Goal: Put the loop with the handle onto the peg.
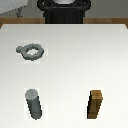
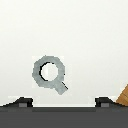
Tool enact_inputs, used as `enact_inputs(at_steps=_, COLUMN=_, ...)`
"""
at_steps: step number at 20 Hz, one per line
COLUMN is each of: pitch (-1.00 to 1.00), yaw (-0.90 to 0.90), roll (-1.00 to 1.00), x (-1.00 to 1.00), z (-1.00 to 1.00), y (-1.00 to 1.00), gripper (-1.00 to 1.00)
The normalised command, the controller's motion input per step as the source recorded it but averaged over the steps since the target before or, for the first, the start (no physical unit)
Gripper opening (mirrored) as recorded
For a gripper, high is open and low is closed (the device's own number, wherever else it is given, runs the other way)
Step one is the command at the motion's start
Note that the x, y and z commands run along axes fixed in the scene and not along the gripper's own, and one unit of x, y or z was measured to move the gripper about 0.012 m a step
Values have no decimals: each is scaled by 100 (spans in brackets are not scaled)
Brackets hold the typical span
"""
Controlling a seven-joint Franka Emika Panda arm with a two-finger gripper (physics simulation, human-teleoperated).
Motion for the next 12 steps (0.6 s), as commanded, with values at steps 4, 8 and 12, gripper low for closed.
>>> enact_inputs(at_steps=4, pitch=0, yaw=15, roll=0, x=0, z=0, y=0, gripper=100)
enact_inputs(at_steps=8, pitch=0, yaw=89, roll=0, x=0, z=0, y=0, gripper=100)
enact_inputs(at_steps=12, pitch=0, yaw=47, roll=0, x=0, z=0, y=0, gripper=100)
